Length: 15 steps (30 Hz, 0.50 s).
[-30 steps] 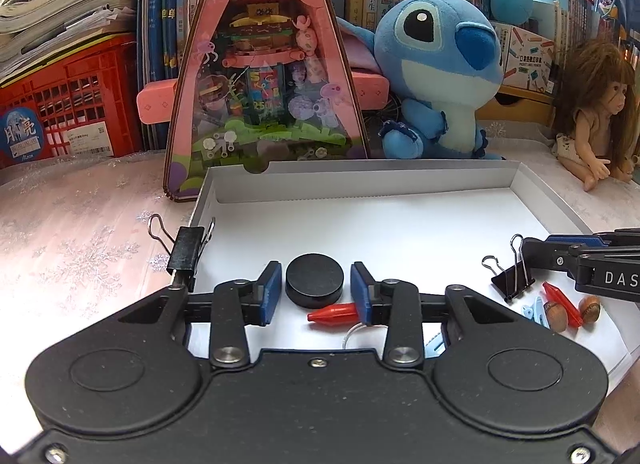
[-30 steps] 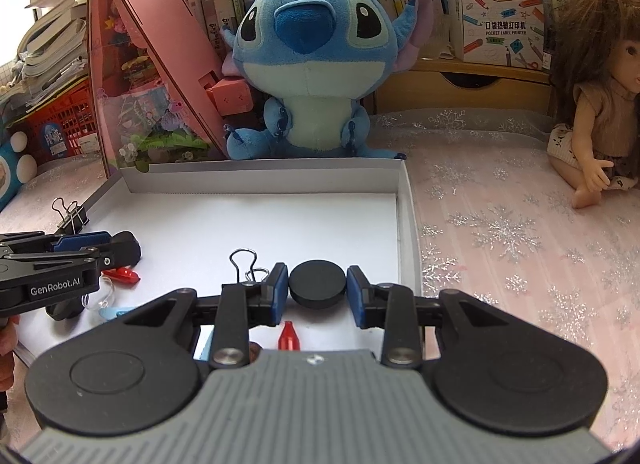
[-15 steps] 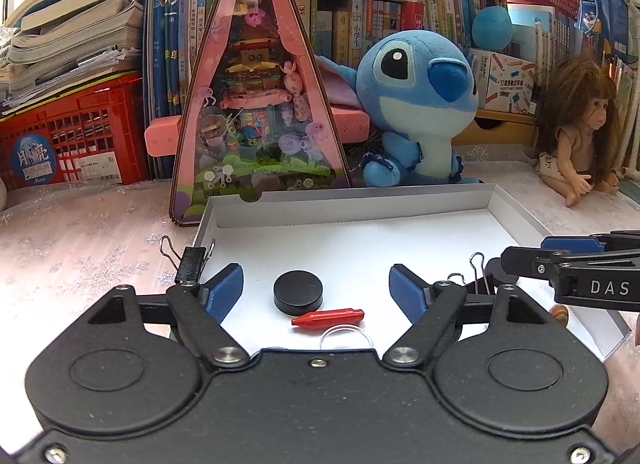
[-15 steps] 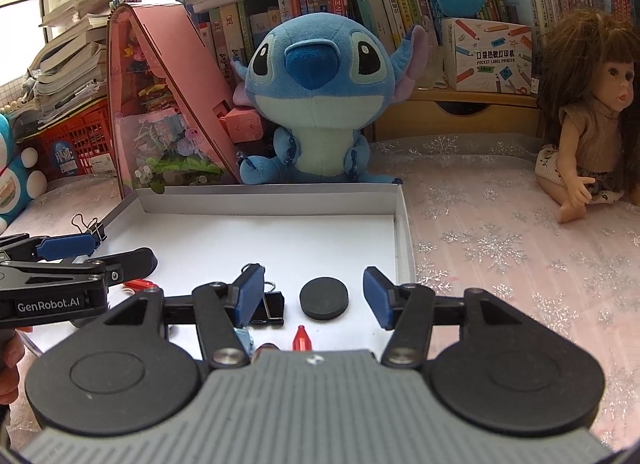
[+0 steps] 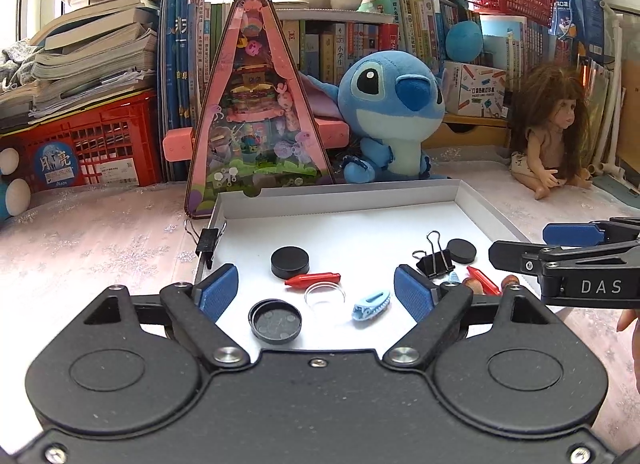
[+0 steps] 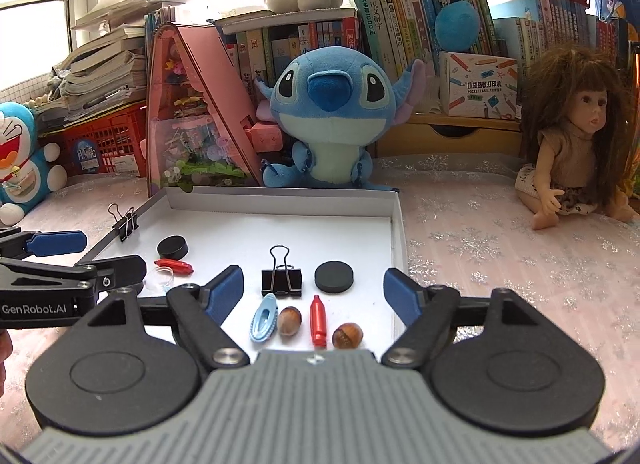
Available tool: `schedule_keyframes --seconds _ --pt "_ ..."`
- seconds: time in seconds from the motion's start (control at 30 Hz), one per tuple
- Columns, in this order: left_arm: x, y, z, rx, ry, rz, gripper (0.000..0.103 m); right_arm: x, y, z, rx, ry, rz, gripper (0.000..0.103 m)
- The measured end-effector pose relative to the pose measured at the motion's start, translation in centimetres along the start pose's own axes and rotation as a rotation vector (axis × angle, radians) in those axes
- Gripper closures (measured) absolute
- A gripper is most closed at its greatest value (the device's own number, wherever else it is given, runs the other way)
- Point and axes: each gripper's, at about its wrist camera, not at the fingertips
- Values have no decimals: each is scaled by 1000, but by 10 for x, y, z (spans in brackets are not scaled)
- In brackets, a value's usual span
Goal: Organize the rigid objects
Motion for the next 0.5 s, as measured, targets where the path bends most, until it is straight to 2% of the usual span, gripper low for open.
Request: schedule_keyframes --seconds 0.5 --pt "-9 32 50 -6 11 7 18 16 28 42 -21 -2 33 15"
Point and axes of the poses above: each gripper's, at about its wrist camera, not at the fingertips, and z roughly against the way its jaws point, x to its left, y to its underside, and after that the axes turned 3 degrees about -y, right-handed
